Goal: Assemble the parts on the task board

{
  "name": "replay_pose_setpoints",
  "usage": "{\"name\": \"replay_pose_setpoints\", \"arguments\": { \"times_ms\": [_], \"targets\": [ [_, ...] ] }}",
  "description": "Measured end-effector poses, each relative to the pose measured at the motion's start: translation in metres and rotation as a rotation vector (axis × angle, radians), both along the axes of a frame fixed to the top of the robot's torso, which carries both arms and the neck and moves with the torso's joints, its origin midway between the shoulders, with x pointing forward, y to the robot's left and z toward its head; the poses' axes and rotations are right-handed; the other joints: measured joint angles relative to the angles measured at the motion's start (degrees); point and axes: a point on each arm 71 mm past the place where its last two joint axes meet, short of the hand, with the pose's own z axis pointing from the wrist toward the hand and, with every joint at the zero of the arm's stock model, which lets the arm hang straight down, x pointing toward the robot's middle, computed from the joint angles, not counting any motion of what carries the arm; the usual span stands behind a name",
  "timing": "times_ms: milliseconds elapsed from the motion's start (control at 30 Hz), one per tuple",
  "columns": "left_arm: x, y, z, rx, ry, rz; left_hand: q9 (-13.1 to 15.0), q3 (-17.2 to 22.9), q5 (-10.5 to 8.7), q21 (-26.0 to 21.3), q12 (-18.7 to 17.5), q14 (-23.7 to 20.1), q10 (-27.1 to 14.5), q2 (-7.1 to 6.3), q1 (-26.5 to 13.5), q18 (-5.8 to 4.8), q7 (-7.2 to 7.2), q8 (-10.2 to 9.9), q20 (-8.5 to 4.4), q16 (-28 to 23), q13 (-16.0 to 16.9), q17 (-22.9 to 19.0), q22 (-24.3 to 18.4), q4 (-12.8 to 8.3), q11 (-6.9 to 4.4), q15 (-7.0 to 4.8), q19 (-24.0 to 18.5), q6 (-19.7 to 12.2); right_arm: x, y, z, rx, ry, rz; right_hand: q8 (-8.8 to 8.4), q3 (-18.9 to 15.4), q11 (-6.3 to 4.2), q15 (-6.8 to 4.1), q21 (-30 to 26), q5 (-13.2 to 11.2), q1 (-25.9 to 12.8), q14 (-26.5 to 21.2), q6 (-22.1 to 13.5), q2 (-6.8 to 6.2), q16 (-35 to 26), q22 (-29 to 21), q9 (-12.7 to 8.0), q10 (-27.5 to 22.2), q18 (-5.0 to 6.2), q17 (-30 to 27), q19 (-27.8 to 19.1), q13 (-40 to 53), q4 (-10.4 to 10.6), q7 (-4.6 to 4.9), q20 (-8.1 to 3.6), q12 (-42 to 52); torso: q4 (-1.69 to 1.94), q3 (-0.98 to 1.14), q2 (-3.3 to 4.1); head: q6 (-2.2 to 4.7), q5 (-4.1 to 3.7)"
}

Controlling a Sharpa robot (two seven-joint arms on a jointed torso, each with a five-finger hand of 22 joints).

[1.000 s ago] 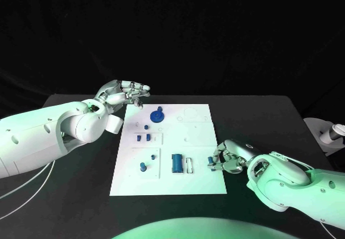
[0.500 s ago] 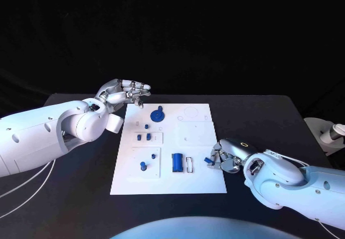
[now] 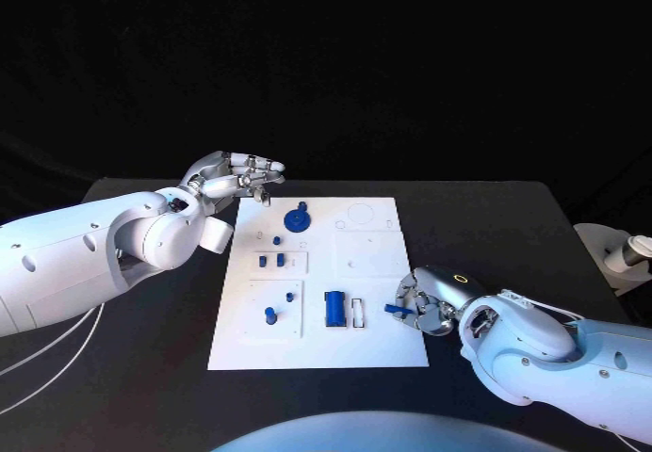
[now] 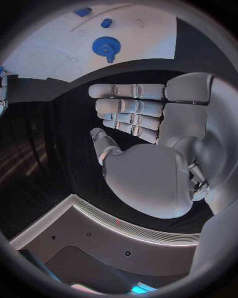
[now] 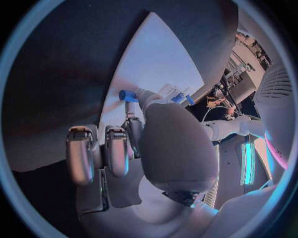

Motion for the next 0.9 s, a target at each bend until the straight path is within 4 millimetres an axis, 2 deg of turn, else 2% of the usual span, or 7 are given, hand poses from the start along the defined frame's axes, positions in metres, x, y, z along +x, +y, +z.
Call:
{"name": "replay_pose_setpoints", "arguments": {
  "times_ms": [233,467,567,633,733,767,900],
  "targets": [
    [0.0,-0.001,0.0,0.0,0.001,-0.002,0.0,0.0,0.0,0.0,0.0,0.0,0.0,0.0,0.0,0.0,0.0,0.0,0.0,0.0,0.0,0.0,0.0,0.0,0.0,0.0,0.0,0.0,0.003,0.011,0.011,0.094,0.031,-0.035,0.02,3.4,0.43,0.01,0.2,1.1,-4.4,0.0,-0.4,0.05,0.0,0.0,0.0,0.0,0.0,0.0,0.0,0.2,0.0,-0.04,0.0,0.0,0.08,-0.03,-0.02,-0.06,-0.02],
    [0.0,-0.001,0.0,-0.001,0.001,-0.003,0.0,0.0,0.0,0.0,0.0,0.0,0.0,0.0,0.0,0.0,0.0,0.0,0.0,0.0,0.0,0.0,0.0,0.0,0.0,0.0,0.0,0.0,0.003,0.026,0.01,0.19,0.104,-0.065,0.03,4.3,0.43,0.01,0.2,1.1,-5.0,0.0,-0.6,-0.37,0.0,0.0,0.0,0.0,0.0,0.0,0.0,0.2,-0.8,0.15,0.0,0.0,0.09,-0.02,0.03,-0.15,0.07],
    [0.0,-0.002,0.0,-0.001,0.001,-0.004,0.0,0.0,0.0,0.0,0.0,0.0,0.0,0.0,0.0,0.0,0.0,0.0,0.0,0.0,0.0,0.0,0.0,0.0,0.0,0.0,0.0,0.0,0.004,0.03,0.007,0.214,0.135,-0.077,0.03,5.0,0.43,0.01,0.2,1.1,-5.9,0.0,-0.6,-0.41,0.0,0.0,0.0,0.0,0.0,0.0,0.0,0.2,-1.5,0.16,0.0,0.0,0.11,-0.02,0.04,-0.18,0.13],
    [0.0,-0.002,0.0,-0.001,0.001,-0.004,0.0,0.0,0.0,0.0,0.0,0.0,0.0,0.0,0.0,0.0,0.0,0.0,0.0,0.0,0.0,0.0,0.0,0.0,0.0,0.0,0.0,0.0,0.005,0.032,0.006,0.225,0.152,-0.083,0.14,7.1,0.43,0.02,0.2,1.1,-6.8,0.0,-0.7,-0.81,0.0,0.0,0.0,0.0,0.0,0.0,0.0,0.2,-3.3,0.25,0.0,0.0,0.11,-0.02,0.05,-0.25,0.19],
    [0.0,-0.002,0.0,-0.001,0.001,-0.004,0.0,0.0,0.0,0.0,0.0,0.0,0.0,0.0,0.0,0.0,0.0,0.0,0.0,0.0,0.0,0.0,0.0,0.0,0.0,0.0,0.0,0.0,0.005,0.036,0.003,0.239,0.178,-0.089,0.27,7.2,0.43,0.02,0.2,2.3,-8.6,0.0,-0.7,-0.93,0.0,0.0,0.0,0.0,0.0,0.0,0.0,0.2,-3.4,0.29,0.0,0.2,0.09,-0.02,0.07,-0.32,0.24],
    [0.0,-0.002,0.0,-0.001,0.001,-0.004,0.0,0.0,0.0,0.0,0.0,0.0,0.0,0.0,0.0,0.0,0.0,0.0,0.0,0.0,0.0,0.0,0.0,0.0,0.0,0.0,0.0,0.0,0.005,0.037,0.002,0.242,0.184,-0.089,1.29,7.8,0.43,0.02,0.2,2.4,-9.0,0.0,-0.7,-1.02,0.0,0.0,0.0,0.0,0.0,0.0,0.0,0.2,-4.0,0.29,0.0,0.4,0.08,0.0,0.07,-0.34,0.24],
    [0.0,-0.002,0.0,-0.001,0.001,-0.005,0.0,0.0,0.0,0.0,0.0,0.0,0.0,0.0,0.0,0.0,0.0,0.0,0.0,0.0,0.0,0.0,0.0,0.0,0.0,0.0,0.0,0.0,0.005,0.042,-0.002,0.252,0.208,-0.091,2.26,8.4,0.43,0.02,0.2,2.4,-11.3,0.0,-0.7,-0.95,0.0,0.0,0.0,0.0,0.0,0.0,0.0,0.2,-4.6,0.29,0.0,0.9,0.03,0.05,0.07,-0.37,0.32]
  ]
}}
